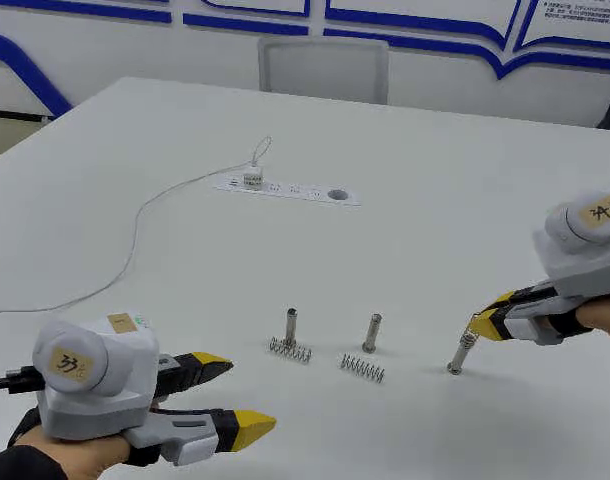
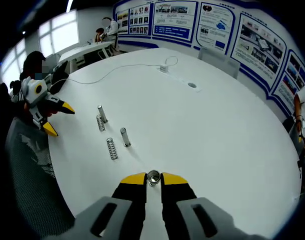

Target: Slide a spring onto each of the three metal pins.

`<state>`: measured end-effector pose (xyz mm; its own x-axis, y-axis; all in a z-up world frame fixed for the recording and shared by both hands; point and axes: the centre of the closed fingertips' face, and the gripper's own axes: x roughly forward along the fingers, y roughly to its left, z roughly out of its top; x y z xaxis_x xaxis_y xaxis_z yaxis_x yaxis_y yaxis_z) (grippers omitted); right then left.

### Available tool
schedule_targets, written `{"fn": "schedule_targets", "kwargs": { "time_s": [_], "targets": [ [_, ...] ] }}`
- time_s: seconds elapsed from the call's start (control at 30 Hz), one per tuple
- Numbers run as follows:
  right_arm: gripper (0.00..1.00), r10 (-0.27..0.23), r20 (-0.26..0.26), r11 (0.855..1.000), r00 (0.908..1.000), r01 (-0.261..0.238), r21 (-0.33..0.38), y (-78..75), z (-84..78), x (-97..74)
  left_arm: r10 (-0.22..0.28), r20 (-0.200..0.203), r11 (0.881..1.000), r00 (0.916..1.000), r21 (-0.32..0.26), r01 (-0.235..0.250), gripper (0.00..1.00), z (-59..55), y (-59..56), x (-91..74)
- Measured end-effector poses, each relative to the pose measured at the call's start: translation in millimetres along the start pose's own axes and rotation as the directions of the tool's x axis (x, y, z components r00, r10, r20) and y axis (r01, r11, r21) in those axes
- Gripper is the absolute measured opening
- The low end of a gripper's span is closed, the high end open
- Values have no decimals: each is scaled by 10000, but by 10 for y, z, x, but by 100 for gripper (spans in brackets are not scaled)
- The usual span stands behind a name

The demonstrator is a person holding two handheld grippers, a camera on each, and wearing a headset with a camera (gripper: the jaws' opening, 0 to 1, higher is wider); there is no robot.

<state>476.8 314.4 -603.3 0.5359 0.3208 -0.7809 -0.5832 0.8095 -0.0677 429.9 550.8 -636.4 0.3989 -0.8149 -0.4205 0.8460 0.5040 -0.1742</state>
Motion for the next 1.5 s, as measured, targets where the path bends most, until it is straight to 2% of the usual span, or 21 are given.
{"fn": "schedule_targets", "kwargs": {
  "time_s": [0.5,0.77,0.87,1.23,1.5],
  "targets": [
    [12,93,-282,9983,9996,-76,584,-32,-196,264,-3,-91,10000,10000,-15,3,54,-22,-5,7],
    [12,82,-467,9978,9989,-52,657,-41,-264,365,-4,-100,10000,10000,-21,3,54,-26,-4,6],
    [12,92,-432,9968,9990,-57,802,-51,-267,365,-6,-96,10000,10000,-34,6,54,-27,-4,4],
    [14,-85,-568,9990,9983,110,430,-86,-323,351,-29,-114,10000,9999,-11,29,54,-28,-7,9],
    [14,-37,-706,9992,9975,66,403,17,-450,284,-32,-112,10000,9999,9,32,54,-27,-4,6]
  ]
}}
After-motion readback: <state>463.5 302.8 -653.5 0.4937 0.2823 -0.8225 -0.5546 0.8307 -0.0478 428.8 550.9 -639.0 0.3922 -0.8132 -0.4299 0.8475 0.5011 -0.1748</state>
